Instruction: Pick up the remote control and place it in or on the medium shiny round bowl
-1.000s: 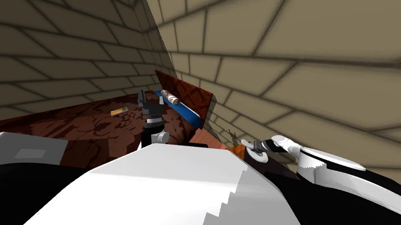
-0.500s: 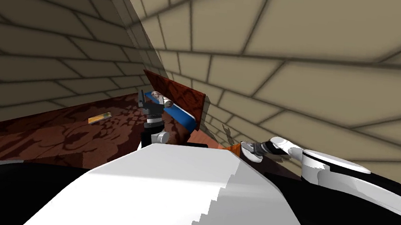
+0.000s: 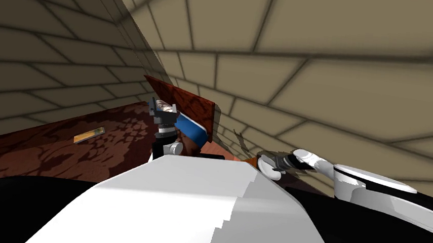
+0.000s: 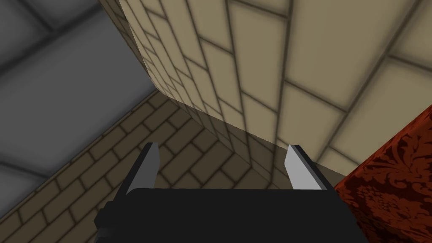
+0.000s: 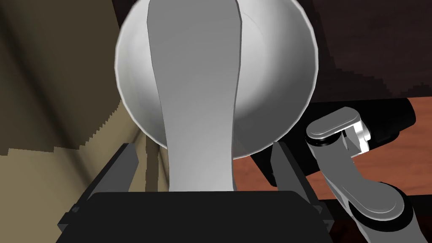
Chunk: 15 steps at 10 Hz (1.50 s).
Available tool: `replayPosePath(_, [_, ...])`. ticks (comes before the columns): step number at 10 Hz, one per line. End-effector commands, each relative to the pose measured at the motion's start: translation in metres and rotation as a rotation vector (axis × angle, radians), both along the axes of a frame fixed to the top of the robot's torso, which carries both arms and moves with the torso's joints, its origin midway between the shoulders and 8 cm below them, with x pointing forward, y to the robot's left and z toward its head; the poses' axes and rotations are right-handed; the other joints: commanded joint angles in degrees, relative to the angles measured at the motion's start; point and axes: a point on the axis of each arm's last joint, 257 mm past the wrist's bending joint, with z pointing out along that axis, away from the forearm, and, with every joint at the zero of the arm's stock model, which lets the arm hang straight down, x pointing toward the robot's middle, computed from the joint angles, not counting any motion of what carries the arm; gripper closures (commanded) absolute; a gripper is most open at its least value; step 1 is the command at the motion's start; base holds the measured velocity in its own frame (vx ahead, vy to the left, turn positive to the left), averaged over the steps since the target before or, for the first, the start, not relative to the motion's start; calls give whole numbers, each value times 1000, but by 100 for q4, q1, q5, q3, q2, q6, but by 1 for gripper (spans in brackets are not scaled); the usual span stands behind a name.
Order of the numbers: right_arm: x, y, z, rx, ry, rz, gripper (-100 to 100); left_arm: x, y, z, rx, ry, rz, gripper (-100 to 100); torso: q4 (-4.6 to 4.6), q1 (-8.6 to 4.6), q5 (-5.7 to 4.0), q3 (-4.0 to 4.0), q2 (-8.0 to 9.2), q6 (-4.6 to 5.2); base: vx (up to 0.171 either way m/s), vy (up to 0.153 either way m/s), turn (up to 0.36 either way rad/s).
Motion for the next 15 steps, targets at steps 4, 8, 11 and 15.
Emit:
replayPosePath(4, [0,0,0,0,0,0,-100,0,0,0,0,0,0,0,4,14,4,9,15,1,2,-2,0])
replayPosePath(8, [-29,-1,-6,23,6,-54,-100,0,0,0,0,0,0,0,6,16,5,15,25,1,-18,0,127])
replayPosePath(11, [-57,-3,-8,40,11,-109,-100,0,0,0,0,0,0,0,7,17,5,17,28,2,-23,3,165])
replayPosePath(15, [-84,-6,-9,52,14,-162,-100,0,0,0,0,0,0,0,7,21,6,16,25,4,-23,26,89])
